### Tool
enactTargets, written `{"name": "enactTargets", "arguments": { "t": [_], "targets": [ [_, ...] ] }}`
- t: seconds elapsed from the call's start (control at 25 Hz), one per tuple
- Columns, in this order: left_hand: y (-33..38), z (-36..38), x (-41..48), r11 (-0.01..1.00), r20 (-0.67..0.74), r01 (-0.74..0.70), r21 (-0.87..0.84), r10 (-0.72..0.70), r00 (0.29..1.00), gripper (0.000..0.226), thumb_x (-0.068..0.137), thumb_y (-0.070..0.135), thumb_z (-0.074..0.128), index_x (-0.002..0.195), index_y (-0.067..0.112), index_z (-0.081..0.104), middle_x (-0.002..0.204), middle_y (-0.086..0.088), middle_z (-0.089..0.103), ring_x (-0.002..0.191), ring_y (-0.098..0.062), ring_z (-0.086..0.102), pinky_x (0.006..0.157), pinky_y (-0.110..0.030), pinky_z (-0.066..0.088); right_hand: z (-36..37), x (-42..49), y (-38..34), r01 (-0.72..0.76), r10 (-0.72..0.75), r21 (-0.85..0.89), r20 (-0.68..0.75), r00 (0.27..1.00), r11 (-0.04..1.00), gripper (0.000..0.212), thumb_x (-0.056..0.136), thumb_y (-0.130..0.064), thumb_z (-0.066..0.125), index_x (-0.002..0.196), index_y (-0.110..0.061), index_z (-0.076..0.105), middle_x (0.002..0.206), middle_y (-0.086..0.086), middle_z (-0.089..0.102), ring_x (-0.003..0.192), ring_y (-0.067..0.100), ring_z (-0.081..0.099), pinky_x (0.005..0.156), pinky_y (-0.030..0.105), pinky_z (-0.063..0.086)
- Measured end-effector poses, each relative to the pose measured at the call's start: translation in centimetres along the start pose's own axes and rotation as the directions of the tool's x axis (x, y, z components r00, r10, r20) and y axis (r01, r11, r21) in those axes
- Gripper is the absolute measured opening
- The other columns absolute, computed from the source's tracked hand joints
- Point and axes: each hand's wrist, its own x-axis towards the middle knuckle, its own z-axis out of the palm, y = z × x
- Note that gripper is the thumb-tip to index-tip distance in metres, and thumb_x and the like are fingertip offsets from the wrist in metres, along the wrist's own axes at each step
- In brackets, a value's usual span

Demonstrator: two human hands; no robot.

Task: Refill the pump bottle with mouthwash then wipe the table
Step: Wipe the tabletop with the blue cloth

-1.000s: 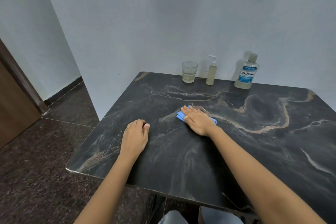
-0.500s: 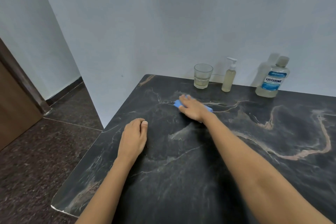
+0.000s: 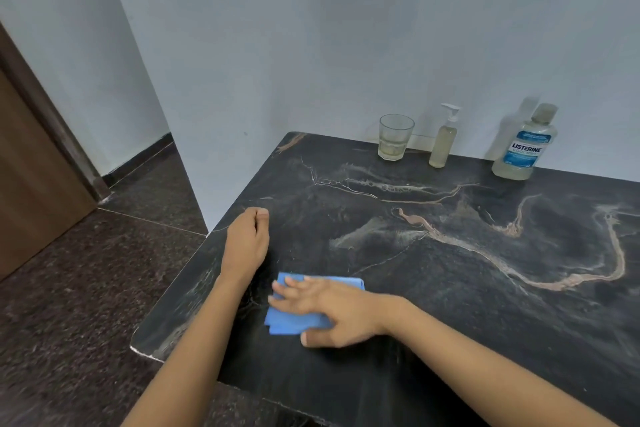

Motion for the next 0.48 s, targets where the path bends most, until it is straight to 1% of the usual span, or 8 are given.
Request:
{"name": "enactTargets", "arguments": {
  "t": [0.08, 0.16, 0.2, 0.28, 0.36, 0.48],
  "targets": [
    [0.4, -0.3, -0.3, 1.0, 0.022, -0.011, 0.029, 0.01, 1.0, 0.038, 0.102, 0.027, 0.037, 0.067, 0.013, 0.043, 0.063, -0.001, 0.049, 0.062, -0.016, 0.045, 0.054, -0.027, 0.028, 0.3, -2.3, -1.7, 0.029, -0.033, 0.074, 0.052, 0.998, 0.997, 0.074, 0.088, -0.022, 0.066, 0.151, -0.019, 0.026, 0.16, -0.001, 0.011, 0.147, 0.004, 0.001, 0.119, 0.021, -0.002],
    [0.5, -0.1, -0.2, 0.999, 0.03, -0.017, 0.035, 0.016, 0.999, 0.04, 0.102, 0.029, 0.035, 0.07, 0.009, 0.046, 0.065, -0.003, 0.051, 0.062, -0.016, 0.046, 0.055, -0.024, 0.034, 0.5, -4.0, -3.0, 0.051, -0.06, 0.092, 0.097, 0.993, 0.994, 0.084, 0.083, -0.024, 0.073, 0.151, -0.022, 0.025, 0.16, -0.004, 0.007, 0.146, 0.0, -0.002, 0.119, 0.022, -0.003],
    [0.5, 0.0, -0.2, 0.999, 0.036, -0.015, 0.036, 0.014, 0.999, 0.04, 0.102, 0.03, 0.035, 0.071, 0.008, 0.047, 0.065, -0.004, 0.051, 0.063, -0.017, 0.047, 0.056, -0.027, 0.035, 0.6, -4.5, -3.6, 0.058, -0.068, 0.09, 0.112, 0.991, 0.994, 0.086, 0.082, -0.023, 0.074, 0.152, -0.022, 0.023, 0.161, -0.005, 0.006, 0.146, -0.001, -0.004, 0.12, 0.022, -0.004],
    [0.4, 0.3, -0.3, 0.998, 0.05, -0.018, 0.054, 0.016, 0.999, 0.04, 0.102, 0.033, 0.034, 0.07, 0.014, 0.045, 0.065, -0.001, 0.051, 0.063, -0.017, 0.048, 0.062, -0.034, 0.038, 1.0, -5.1, -4.7, 0.053, -0.061, 0.072, 0.114, 0.992, 0.996, 0.086, 0.084, -0.021, 0.071, 0.152, -0.023, 0.019, 0.161, -0.006, 0.002, 0.145, -0.004, -0.008, 0.119, 0.021, -0.005],
    [0.6, 0.5, -0.6, 0.996, 0.059, -0.028, 0.083, 0.023, 0.998, 0.037, 0.102, 0.034, 0.033, 0.069, 0.02, 0.043, 0.065, 0.002, 0.051, 0.065, -0.016, 0.049, 0.071, -0.04, 0.04, 1.7, -5.4, -5.6, 0.036, -0.041, 0.05, 0.094, 0.995, 0.998, 0.08, 0.089, -0.022, 0.065, 0.153, -0.023, 0.017, 0.161, -0.007, 0.001, 0.145, -0.004, -0.009, 0.119, 0.021, -0.005],
    [0.9, 0.6, -1.2, 0.995, 0.083, -0.036, 0.097, 0.028, 0.996, 0.033, 0.102, 0.033, 0.034, 0.076, 0.019, 0.049, 0.069, 0.003, 0.054, 0.068, -0.015, 0.052, 0.074, -0.04, 0.042, 2.5, -5.7, -6.6, -0.009, 0.005, 0.044, 0.088, 0.996, 0.999, 0.076, 0.089, -0.016, 0.06, 0.153, -0.022, 0.018, 0.161, -0.005, 0.003, 0.145, -0.003, -0.009, 0.116, 0.016, -0.009]
  ]
}}
